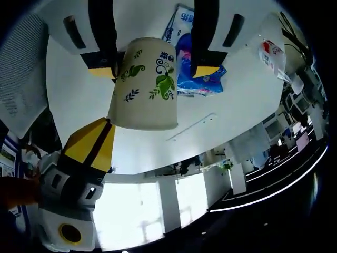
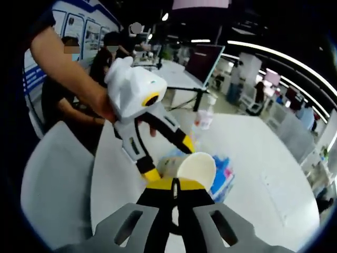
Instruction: Arrange the tabletop items into an orderly group along one side of the table until the central work area is clear of visible clutter.
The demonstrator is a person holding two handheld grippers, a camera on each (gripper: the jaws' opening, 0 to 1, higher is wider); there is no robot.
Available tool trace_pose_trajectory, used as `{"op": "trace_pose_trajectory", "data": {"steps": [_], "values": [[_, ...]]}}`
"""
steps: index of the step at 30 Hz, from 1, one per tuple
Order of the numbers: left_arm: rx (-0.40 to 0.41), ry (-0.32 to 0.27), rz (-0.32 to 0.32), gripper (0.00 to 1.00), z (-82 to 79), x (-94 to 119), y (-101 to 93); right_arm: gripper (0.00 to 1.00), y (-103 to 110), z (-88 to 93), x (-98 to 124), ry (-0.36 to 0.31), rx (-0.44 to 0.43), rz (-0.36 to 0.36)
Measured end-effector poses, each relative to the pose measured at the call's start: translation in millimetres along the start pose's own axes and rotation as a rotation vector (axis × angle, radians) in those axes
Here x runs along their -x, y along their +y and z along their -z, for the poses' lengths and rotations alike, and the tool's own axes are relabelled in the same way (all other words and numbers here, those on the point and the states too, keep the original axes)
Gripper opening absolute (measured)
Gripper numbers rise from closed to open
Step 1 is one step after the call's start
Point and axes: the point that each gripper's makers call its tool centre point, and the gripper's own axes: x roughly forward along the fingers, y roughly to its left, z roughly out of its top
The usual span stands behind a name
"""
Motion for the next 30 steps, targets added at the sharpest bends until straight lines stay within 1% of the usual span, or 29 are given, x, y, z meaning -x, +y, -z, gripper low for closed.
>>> {"op": "trace_pose_trajectory", "data": {"steps": [5, 9, 13, 18, 30], "values": [[-0.014, 0.003, 0.007, 0.53, -0.8, -1.6, -2.0, 0.0, 3.0, -0.8, -2.8, 0.005, 0.018, -0.007], [-0.01, 0.003, 0.016, 0.5, -2.4, -3.0, -4.0, 0.0, 4.1, -1.0, -4.6, 0.01, 0.027, -0.011], [-0.004, 0.002, 0.021, 0.5, -4.4, -5.5, -6.1, 0.0, 5.7, -1.7, -5.3, 0.012, 0.039, -0.015], [-0.004, -0.001, 0.024, 0.48, -7.4, -7.6, -7.1, 0.0, 6.0, -2.8, -6.0, 0.016, 0.064, -0.015], [0.026, 0.01, 0.036, 0.46, -4.0, -12.1, -10.7, 0.0, 6.3, -3.1, -5.3, 0.026, 0.123, -0.008]]}}
